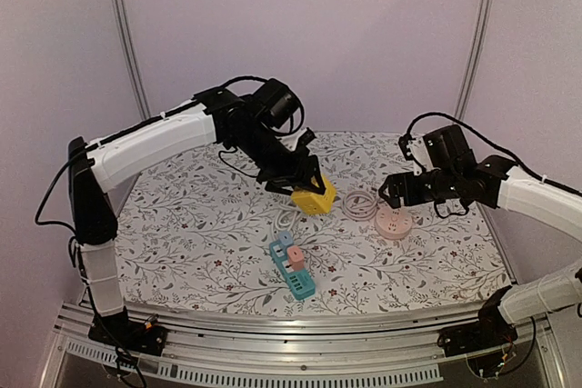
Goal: Insert the plug
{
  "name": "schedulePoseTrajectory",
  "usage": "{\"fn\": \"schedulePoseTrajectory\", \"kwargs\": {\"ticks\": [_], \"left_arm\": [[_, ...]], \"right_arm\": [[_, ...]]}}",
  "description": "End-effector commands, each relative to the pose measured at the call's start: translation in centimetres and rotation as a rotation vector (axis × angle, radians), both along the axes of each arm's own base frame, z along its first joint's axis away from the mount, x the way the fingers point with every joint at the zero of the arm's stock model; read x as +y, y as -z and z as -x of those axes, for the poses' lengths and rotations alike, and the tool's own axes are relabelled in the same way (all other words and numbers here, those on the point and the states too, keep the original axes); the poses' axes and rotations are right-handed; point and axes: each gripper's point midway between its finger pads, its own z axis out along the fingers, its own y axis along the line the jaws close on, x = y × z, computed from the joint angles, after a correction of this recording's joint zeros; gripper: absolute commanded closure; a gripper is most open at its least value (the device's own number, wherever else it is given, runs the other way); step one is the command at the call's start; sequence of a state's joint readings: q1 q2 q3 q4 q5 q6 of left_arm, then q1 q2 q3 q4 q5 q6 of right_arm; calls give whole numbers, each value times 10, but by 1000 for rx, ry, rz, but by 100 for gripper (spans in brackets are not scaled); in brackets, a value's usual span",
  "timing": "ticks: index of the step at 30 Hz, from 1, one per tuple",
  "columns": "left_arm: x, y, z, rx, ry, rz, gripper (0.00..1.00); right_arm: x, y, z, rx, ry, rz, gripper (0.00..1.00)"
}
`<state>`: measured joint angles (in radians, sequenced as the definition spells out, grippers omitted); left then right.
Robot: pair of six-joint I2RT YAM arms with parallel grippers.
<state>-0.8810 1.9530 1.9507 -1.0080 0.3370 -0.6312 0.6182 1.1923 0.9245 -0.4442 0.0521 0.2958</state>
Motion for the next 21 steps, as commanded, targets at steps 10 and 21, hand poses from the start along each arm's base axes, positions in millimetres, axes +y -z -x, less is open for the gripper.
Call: {"fn": "schedulePoseTrajectory", "kwargs": {"ticks": [10, 21], "left_arm": [[18, -4, 4, -50, -36, -30, 100], [30, -2, 30, -68, -42, -70, 100]], "right_arm": [[-67, 118, -69, 513, 390, 43, 23], [-69, 160, -98, 619, 373, 2, 44]]}}
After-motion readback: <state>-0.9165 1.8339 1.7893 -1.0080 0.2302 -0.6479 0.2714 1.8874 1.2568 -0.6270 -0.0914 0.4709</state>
